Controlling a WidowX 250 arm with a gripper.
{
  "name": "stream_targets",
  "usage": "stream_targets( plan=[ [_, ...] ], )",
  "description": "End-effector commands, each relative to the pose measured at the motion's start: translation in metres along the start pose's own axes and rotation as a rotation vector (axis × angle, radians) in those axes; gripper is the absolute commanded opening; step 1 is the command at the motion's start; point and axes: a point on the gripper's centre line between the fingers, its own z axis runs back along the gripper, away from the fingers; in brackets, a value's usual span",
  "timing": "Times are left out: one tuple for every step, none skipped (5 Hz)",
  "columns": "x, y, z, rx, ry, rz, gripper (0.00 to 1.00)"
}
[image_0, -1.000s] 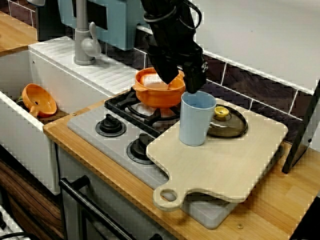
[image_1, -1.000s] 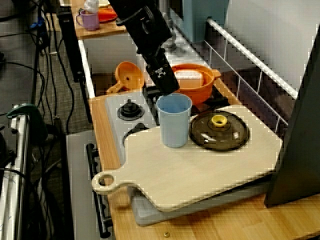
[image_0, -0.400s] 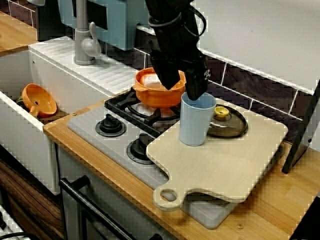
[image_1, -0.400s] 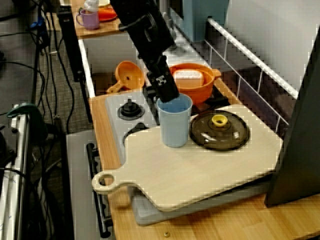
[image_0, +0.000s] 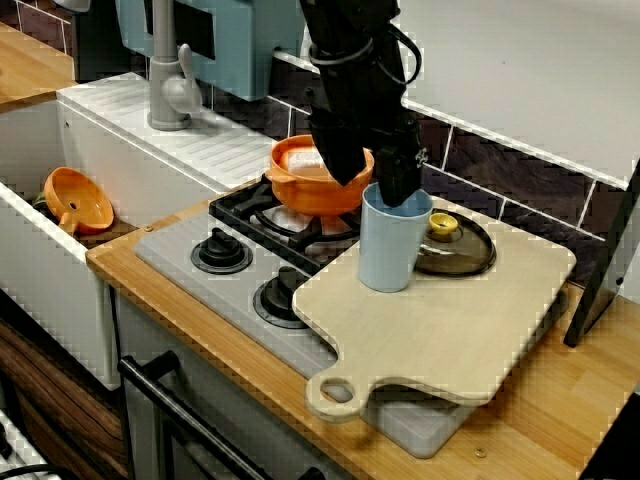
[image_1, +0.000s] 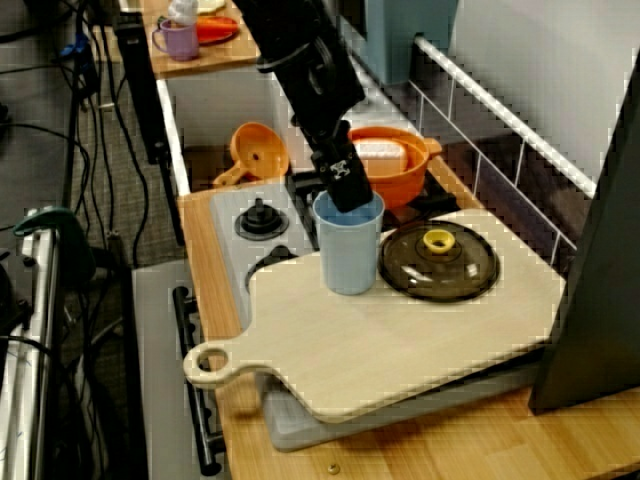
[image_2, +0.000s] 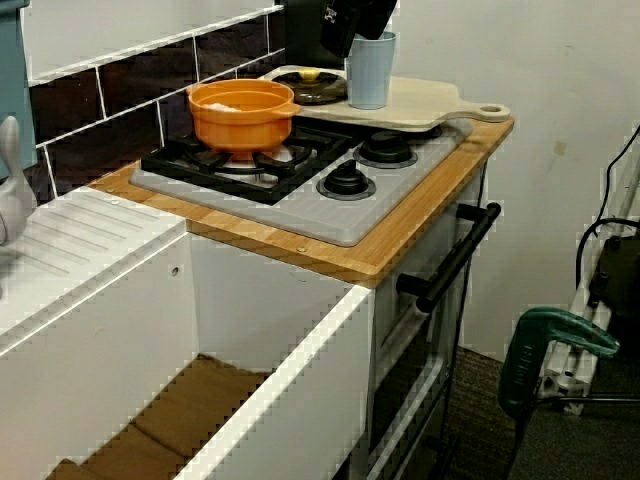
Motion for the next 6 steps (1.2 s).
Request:
stream_targets(
  plan=[
    [0.0136, 0.0020, 0.0032, 0.011, -0.036, -0.003, 1.00],
    [0.0107, 0.0032, -0.0016, 0.020, -0.025, -0.006, 1.00],
    [0.0088, 0.0037, -0.0039, 0.021, -0.014, -0.010, 1.00],
    [0.0073, 0.0031, -0.0059, 0.032, 0.005, -0.019, 0.00],
    [0.0055, 0.0032, -0.0050, 0.030, 0.001, -0.039, 0.00],
    [0.0078, 0.0081, -0.0009, 0.022, 0.040, -0.028, 0.00]
  ],
)
